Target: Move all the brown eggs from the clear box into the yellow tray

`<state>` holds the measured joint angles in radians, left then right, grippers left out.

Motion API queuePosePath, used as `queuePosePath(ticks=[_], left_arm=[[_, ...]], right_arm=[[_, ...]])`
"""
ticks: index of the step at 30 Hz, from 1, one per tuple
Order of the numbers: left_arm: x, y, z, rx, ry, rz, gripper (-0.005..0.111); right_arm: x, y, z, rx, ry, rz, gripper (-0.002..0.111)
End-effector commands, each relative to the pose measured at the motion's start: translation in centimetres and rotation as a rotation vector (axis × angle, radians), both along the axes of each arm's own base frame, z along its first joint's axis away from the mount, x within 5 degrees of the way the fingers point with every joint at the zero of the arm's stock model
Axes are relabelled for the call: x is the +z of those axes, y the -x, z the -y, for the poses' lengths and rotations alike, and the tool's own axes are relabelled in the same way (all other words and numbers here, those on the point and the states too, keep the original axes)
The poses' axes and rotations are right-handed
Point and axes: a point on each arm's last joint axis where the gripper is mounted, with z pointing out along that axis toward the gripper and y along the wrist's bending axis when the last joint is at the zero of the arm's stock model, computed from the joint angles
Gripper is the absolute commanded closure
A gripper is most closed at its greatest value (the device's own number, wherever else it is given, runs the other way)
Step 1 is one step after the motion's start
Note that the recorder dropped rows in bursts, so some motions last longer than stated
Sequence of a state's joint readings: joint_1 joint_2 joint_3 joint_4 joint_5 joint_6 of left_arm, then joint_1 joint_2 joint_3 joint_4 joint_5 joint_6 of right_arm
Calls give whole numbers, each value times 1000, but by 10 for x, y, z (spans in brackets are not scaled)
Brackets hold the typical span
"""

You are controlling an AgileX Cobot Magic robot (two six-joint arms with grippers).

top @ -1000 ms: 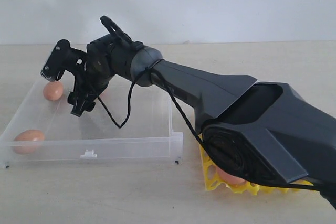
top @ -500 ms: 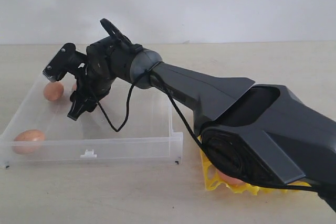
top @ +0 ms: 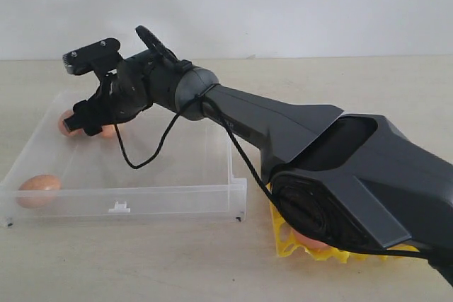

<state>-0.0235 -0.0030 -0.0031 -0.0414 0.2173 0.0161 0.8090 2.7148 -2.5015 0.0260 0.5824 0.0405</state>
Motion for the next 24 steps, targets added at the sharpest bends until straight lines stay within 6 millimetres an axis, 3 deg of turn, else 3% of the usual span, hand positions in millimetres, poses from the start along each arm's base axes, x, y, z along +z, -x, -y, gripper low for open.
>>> queuePosePath(ticks=[1, 3, 7, 9, 11, 12, 16, 20, 24], left_arm=[[0, 0, 0, -8, -8, 3, 111], [0, 0, 0, -8, -8, 3, 111], [-1, 0, 0, -8, -8, 1, 111], [-1, 0, 0, -8, -8, 1, 111], [-1, 0, 0, -8, -8, 1, 111], [-1, 0, 0, -8, -8, 1, 111], [-1, 0, 0, -8, -8, 1, 111], [0, 0, 0, -8, -8, 3, 111], [0, 0, 0, -8, -8, 3, 111]], right_arm=[[-7, -3, -1, -98, -104, -64, 35], [-21, 0, 1, -125, -67, -140, 35], [-22, -2, 1, -175, -110, -155, 38], [-20, -3, 0, -196, -146, -157, 57], [-20, -3, 0, -196, -146, -156, 87], [-20, -4, 0, -189, -144, -149, 108], [-13, -3, 1, -191, -135, -156, 108], [8, 3, 2, -187, -107, -171, 108], [42, 13, -10, -130, -119, -4, 108]])
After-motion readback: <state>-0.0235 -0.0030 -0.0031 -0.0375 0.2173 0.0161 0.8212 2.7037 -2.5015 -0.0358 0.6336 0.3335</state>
